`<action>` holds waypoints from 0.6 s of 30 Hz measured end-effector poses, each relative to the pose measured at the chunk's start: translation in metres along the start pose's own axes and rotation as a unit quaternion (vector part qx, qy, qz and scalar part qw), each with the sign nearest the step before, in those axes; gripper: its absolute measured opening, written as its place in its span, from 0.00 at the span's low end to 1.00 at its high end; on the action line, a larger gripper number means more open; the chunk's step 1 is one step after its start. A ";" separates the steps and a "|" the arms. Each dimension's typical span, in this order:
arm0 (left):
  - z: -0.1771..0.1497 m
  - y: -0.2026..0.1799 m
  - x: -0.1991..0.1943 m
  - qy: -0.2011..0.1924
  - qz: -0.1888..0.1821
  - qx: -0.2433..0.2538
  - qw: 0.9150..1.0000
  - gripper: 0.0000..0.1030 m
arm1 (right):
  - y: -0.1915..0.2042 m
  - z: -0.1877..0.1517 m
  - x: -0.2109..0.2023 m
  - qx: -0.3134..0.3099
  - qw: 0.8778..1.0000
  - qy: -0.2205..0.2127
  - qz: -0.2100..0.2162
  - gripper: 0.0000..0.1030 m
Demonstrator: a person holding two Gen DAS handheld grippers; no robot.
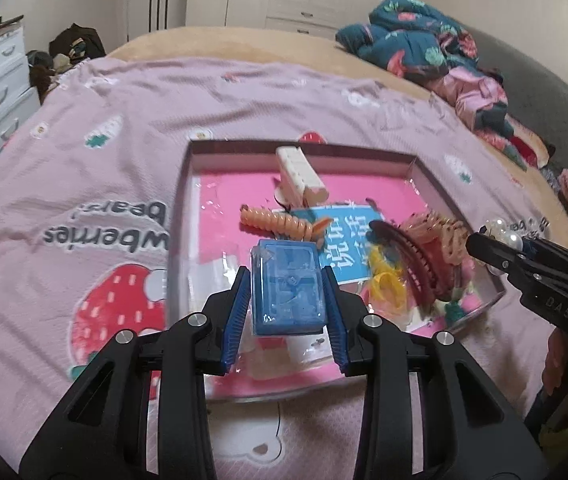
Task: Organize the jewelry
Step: 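Carry the pearl clips with the right tool while the left tool carries the blue box into the box, then release the pearl clips from the right tool while the left tool releases the blue box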
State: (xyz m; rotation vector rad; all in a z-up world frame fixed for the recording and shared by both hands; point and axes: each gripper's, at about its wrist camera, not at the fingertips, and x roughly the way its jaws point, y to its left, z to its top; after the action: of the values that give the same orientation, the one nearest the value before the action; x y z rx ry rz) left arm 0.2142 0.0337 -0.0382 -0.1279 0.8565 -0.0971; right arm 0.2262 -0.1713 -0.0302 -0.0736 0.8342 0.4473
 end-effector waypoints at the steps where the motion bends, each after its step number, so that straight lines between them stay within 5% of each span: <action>1: 0.000 -0.001 0.005 0.004 0.000 0.001 1.000 0.26 | -0.001 -0.002 0.004 0.001 1.000 0.004 0.000 0.34; 12: 0.002 -0.005 0.033 0.029 0.009 0.009 0.999 0.26 | 0.005 -0.021 0.018 -0.008 0.999 0.038 0.005 0.35; 14: 0.001 -0.007 0.034 0.031 0.009 0.012 0.999 0.26 | 0.004 -0.022 0.016 -0.001 0.999 0.038 0.006 0.40; 16: 0.000 -0.008 0.033 0.031 0.010 0.015 0.999 0.27 | 0.002 -0.021 0.008 0.007 1.000 0.026 0.007 0.57; 18: 0.000 -0.008 0.032 0.029 0.010 0.014 0.999 0.27 | 0.003 -0.019 -0.002 0.008 1.000 0.015 0.009 0.58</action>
State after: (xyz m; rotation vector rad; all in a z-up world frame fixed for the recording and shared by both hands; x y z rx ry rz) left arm 0.2348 0.0211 -0.0606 -0.0896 0.9147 -0.0941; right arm 0.2105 -0.1740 -0.0412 -0.0588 0.8689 0.4573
